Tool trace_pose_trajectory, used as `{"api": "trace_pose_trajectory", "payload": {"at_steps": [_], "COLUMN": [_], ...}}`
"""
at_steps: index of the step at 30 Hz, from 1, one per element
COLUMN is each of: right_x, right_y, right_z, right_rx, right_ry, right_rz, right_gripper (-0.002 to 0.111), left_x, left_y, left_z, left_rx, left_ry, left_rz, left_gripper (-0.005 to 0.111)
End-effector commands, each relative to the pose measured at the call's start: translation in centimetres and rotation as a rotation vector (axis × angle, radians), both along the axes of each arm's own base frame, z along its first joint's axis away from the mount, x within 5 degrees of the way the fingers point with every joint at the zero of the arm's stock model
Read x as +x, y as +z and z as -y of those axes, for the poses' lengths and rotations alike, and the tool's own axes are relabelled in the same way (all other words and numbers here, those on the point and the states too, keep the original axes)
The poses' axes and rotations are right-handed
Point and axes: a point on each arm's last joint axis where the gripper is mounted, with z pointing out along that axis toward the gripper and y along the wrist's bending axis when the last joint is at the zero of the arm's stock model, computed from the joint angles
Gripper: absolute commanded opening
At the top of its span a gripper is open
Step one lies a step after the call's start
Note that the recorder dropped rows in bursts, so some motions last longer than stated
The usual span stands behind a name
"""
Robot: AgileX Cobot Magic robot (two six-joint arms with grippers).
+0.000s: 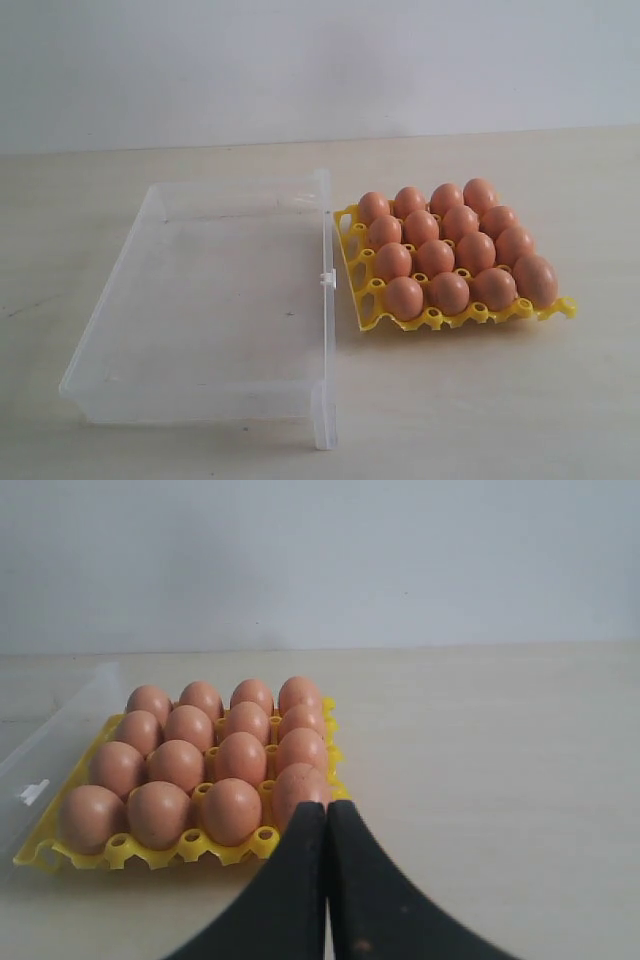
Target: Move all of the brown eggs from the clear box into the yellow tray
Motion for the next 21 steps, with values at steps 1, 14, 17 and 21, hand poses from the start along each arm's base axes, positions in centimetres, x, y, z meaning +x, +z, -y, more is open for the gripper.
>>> {"api": "trace_pose_trajectory", "payload": {"at_steps": [1, 14, 17, 21], "right_x": [-0.01, -0.01, -0.01, -0.01], "right_y": [-0.05, -0.05, -0.05, -0.05], "right_z": [0.05, 0.05, 0.05, 0.05], "right_rx": [0.016, -0.031, -0.039, -0.066], "right_ry": [-0.011, -0.002, 0.0, 0.004], "right_rz": [0.009, 0.014, 0.015, 0.018], "right_gripper": [0.0, 0.0, 0.0, 0.0], "left_x": [-0.01, -0.01, -0.01, -0.01], "left_y": [0.25, 0.25, 0.25, 0.25], "left_z": [-0.02, -0.02, -0.02, -0.02], "left_rx": [-0.004, -0.004, -0.004, -0.004], "left_ry": [0.003, 0.003, 0.003, 0.003], "left_rz": [0.019, 0.019, 0.019, 0.019], "left_gripper": [0.0, 0.0, 0.0, 0.0]}}
